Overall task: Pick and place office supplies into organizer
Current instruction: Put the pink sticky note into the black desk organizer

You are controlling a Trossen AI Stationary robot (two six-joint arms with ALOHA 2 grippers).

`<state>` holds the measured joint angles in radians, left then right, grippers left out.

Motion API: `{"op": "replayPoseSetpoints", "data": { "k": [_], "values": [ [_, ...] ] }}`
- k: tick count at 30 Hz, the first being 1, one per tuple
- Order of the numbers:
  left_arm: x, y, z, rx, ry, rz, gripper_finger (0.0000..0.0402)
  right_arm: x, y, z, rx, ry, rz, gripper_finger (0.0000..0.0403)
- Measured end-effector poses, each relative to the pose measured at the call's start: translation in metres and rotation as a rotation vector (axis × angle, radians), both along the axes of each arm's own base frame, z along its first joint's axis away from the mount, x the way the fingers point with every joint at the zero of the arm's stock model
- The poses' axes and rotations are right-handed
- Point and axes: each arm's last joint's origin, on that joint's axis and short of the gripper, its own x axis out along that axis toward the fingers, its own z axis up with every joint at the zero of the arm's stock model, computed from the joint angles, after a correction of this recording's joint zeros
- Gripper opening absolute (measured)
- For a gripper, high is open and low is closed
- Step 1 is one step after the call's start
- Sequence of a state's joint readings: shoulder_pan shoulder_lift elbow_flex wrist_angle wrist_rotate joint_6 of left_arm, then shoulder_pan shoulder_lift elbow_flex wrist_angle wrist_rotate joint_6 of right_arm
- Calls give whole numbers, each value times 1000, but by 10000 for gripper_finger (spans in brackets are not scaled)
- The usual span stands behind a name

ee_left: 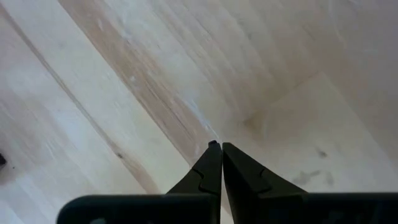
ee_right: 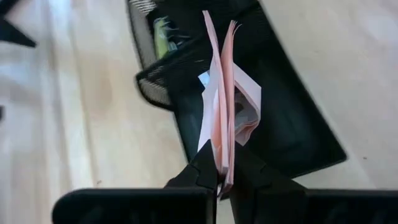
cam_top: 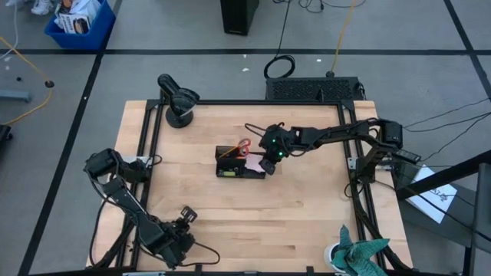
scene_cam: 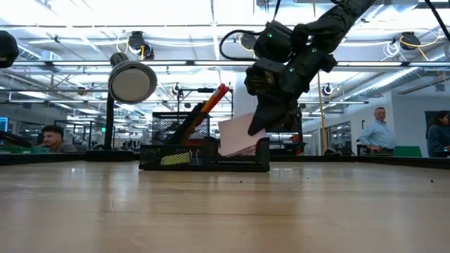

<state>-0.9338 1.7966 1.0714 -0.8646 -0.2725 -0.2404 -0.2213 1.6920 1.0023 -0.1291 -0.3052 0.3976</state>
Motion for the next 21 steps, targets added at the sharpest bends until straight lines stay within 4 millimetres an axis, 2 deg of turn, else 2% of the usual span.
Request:
{"op": "replayPoseSetpoints", "data": {
  "k": [10,17,21],
  "values": [
    [7,6,0,-1,-1,29,21,5,1,3,-40,-66,50,9],
    [11,8,0,11,-13,25,21,13,2,-23,-44,0,93,9],
    [11,8,0,18,-7,1,21,23,0,-26,-50,3,116,9]
  ]
}}
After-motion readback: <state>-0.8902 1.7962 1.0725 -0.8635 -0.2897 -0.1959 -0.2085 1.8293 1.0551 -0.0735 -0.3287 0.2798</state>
